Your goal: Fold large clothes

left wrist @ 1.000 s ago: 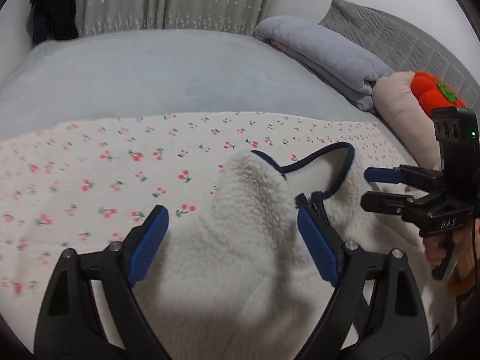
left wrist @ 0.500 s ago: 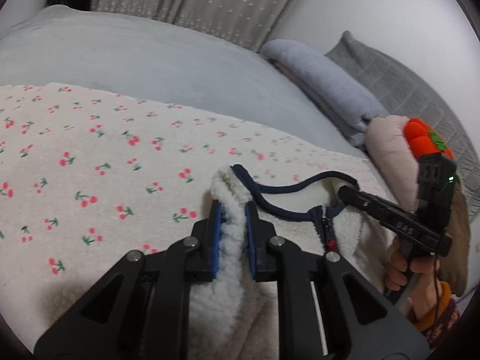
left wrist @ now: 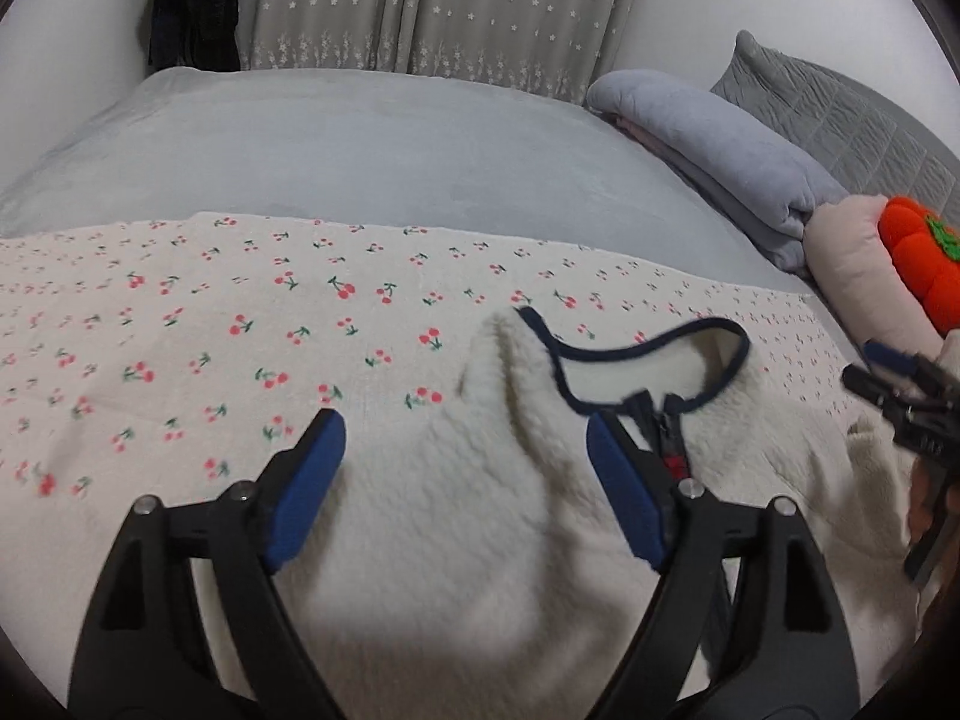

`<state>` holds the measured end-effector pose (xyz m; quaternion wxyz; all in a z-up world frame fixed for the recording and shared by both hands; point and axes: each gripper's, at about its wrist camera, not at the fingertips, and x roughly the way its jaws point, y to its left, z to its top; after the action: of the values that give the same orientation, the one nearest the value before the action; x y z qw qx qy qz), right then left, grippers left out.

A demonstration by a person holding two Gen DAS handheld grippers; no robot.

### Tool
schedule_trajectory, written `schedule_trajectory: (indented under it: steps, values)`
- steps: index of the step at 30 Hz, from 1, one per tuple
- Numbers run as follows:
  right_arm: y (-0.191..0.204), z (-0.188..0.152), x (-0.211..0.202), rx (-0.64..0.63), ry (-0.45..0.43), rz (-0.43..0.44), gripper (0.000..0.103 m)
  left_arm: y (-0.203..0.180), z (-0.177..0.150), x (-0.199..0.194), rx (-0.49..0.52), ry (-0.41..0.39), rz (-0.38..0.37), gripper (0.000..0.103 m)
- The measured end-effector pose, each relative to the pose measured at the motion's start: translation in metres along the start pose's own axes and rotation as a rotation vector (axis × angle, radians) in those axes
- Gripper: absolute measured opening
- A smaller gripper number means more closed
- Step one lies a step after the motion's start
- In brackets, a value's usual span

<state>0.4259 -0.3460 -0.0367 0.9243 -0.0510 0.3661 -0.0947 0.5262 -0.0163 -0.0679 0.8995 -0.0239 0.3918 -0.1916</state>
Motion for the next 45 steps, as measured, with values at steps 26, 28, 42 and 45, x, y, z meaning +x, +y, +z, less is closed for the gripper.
schedule_trajectory:
  steps: [26,28,42,45]
  values:
    - [-0.314,-0.043,-0.098,0.490,0.122,-0.586,0.087,-0.086,-0.093,-0.118,0.188,0.126,0.039,0.098]
    - [-0.325,-0.044,-0.087,0.503,0.136,-0.594,0.075,-0.085,-0.096,-0.120,0.175,0.134,0.026,0.098]
    - [-0.299,-0.052,-0.245,0.288,-0.249,-0.561,0.011,-0.220,-0.080,-0.065,0.207,0.059,-0.225,0.098]
    - [-0.319,-0.063,-0.271,0.290,-0.272,-0.575,0.010,-0.266,-0.093,-0.046,0.260,0.049,-0.295,0.098]
